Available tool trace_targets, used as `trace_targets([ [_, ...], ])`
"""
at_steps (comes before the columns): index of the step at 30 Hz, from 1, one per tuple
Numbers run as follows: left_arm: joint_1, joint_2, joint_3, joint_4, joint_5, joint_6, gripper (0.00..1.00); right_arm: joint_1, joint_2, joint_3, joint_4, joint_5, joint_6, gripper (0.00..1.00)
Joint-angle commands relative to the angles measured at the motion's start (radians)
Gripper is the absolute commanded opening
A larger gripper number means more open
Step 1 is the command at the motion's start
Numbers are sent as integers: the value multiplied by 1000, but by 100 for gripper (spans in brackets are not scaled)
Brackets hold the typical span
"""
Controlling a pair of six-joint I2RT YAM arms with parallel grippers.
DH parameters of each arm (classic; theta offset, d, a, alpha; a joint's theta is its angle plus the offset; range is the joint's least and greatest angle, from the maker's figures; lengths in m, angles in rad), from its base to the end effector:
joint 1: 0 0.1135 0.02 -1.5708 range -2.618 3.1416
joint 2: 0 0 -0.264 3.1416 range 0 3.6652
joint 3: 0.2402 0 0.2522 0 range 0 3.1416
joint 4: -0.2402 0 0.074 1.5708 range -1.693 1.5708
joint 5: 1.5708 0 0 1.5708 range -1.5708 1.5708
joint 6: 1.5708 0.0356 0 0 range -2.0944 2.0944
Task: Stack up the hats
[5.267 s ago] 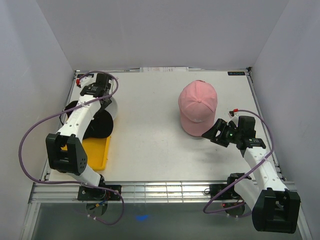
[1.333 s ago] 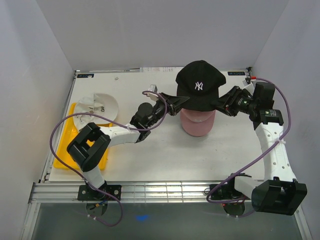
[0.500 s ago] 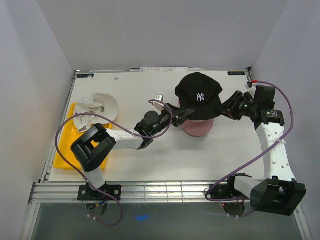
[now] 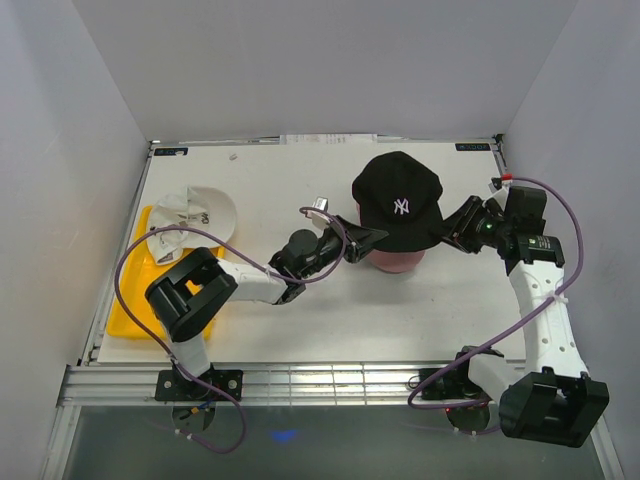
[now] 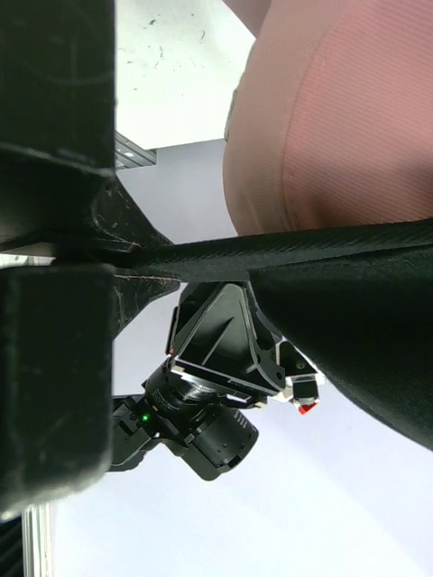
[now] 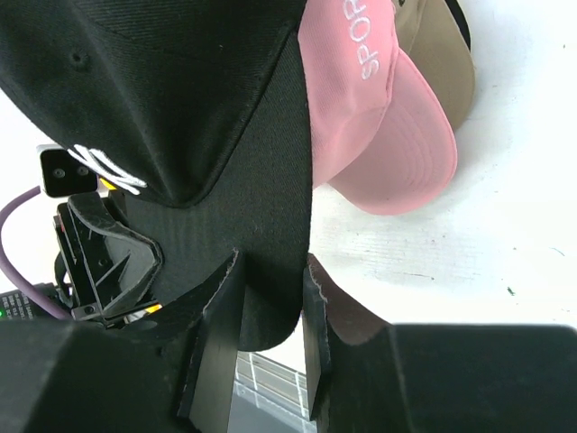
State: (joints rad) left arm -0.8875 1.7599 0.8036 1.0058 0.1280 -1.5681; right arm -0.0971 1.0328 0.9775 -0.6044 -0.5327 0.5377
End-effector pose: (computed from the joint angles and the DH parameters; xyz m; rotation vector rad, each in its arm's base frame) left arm 0.2295 -0.2891 0.2126 -0.5194 1.8545 -1.9429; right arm 0.2161 -0.0029 0.3224 0.4129 2.2123 0.8327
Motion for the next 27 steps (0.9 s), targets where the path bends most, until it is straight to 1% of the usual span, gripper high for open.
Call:
trace_targets([
  [1, -87, 18, -24, 5, 226, 34, 0, 25, -7, -23, 87, -21, -53, 30],
  [13, -88, 82, -72, 83, 236, 0, 0, 25, -27, -144, 129, 11, -68, 27],
  [27, -88, 188, -132, 182, 231, -47, 0, 25, -4, -252, 184, 45, -79, 25],
])
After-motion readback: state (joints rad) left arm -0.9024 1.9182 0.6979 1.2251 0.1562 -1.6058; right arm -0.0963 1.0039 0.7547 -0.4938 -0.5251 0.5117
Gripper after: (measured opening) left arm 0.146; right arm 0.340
